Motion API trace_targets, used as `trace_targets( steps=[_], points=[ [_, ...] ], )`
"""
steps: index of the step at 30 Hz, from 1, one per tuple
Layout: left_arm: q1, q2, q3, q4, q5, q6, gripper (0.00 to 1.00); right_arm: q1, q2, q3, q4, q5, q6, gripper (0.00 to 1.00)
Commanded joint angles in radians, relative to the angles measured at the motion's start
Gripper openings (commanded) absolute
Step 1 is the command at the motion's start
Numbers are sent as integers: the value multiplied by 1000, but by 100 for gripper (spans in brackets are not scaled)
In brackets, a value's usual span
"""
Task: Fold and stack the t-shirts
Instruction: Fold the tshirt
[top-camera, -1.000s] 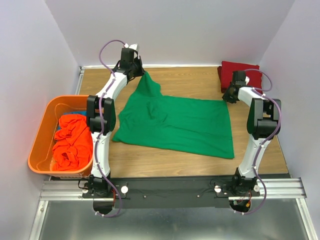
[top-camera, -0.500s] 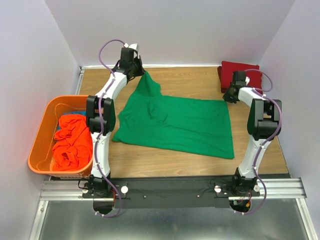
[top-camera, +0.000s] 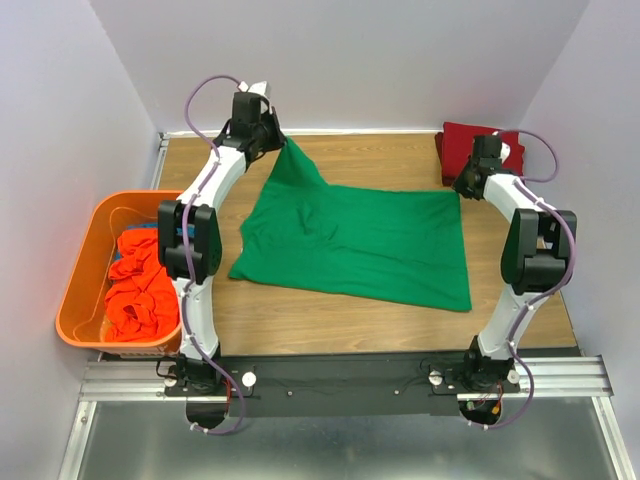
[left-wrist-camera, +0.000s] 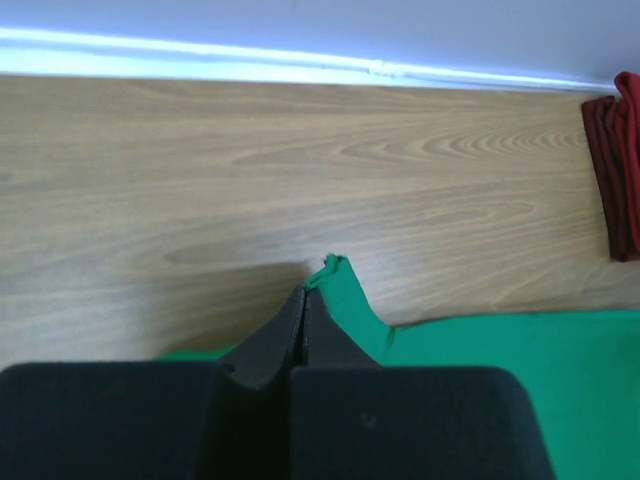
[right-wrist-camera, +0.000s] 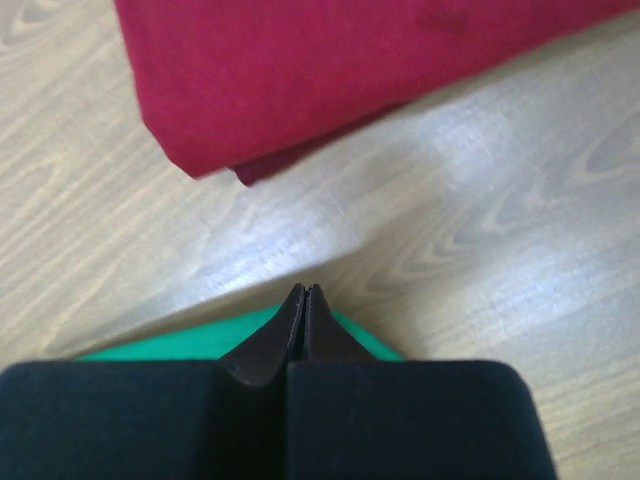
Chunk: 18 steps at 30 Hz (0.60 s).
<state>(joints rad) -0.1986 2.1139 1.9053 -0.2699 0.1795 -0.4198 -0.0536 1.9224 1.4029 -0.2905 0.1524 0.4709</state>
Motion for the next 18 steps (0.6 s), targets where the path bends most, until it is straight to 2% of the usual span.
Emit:
trace_targets(
  steps=[1,9,18],
  points=[
    [-5,-100,-107,17,-20,-46,0,-2,-56,-51,-33,59,8,1],
    [-12,-320,-405,93,-18,-108,0,0,-183,-169,-39,62,78,1],
    [-19,-486,-597,124,-28,-129,0,-2,-293,-309,-42,58,120,1]
  ],
)
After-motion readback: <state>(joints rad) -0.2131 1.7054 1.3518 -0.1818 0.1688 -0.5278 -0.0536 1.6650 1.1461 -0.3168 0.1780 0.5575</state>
